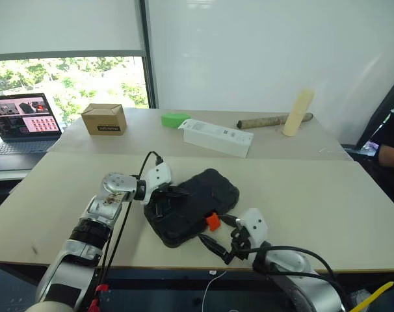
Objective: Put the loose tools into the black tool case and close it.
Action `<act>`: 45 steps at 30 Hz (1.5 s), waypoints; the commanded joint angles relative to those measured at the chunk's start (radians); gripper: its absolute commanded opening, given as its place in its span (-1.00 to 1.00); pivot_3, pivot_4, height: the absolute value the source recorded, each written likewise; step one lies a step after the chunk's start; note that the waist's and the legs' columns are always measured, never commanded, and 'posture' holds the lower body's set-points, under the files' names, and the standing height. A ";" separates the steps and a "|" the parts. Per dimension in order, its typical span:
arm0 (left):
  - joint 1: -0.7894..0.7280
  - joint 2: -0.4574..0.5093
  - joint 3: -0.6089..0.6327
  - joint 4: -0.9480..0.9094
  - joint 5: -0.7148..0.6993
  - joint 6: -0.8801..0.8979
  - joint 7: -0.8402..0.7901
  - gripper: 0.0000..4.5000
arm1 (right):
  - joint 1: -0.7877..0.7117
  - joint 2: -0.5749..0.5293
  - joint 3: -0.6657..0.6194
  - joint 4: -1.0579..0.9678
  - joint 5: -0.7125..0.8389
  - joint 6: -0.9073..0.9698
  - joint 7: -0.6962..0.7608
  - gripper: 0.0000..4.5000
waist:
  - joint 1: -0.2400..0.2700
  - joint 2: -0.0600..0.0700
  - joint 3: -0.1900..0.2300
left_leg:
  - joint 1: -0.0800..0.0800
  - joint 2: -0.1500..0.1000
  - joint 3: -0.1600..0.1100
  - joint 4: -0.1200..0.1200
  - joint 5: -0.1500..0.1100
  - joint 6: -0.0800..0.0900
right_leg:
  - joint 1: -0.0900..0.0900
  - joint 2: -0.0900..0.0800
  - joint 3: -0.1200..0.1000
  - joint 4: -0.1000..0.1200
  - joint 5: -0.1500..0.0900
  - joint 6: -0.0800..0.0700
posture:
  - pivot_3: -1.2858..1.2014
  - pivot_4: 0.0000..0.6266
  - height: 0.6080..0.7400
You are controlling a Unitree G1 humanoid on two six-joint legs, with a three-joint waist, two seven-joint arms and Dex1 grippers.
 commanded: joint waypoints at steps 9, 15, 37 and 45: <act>0.037 0.001 -0.062 0.082 0.062 -0.005 -0.021 -1.00 | 0.047 -0.070 0.000 0.019 -0.038 -0.108 0.063 0.33 | -0.002 0.000 -0.001 | 0.008 0.001 0.000 -0.003 -0.001 0.000 | 0.006 0.000 0.001 -0.002 -0.002 0.000 | 0.03 -0.52 1.00; 0.039 0.003 -0.068 0.084 0.075 -0.007 -0.019 -1.00 | -0.005 -0.061 0.021 0.063 -0.053 -0.113 0.068 -0.56 | -0.001 0.001 -0.001 | 0.008 0.001 0.000 -0.003 -0.001 0.000 | 0.006 0.000 0.001 -0.002 -0.002 0.000 | 0.03 -0.52 1.00; 0.037 -0.003 -0.080 0.083 0.094 0.039 -0.006 -1.00 | -0.161 0.001 0.082 0.200 -0.110 -0.118 0.066 -0.98 | -0.005 0.001 -0.002 | 0.008 0.001 0.000 -0.003 -0.001 0.000 | 0.006 0.000 0.001 -0.001 -0.002 0.000 | 0.03 -0.52 1.00; 0.038 -0.005 -0.082 0.080 0.100 0.059 -0.003 -1.00 | -0.201 0.019 0.102 0.250 -0.131 -0.139 0.087 -0.98 | -0.010 0.001 -0.002 | 0.010 0.003 0.001 -0.003 0.000 0.000 | 0.006 0.001 0.001 -0.001 -0.003 0.001 | 0.03 -0.52 1.00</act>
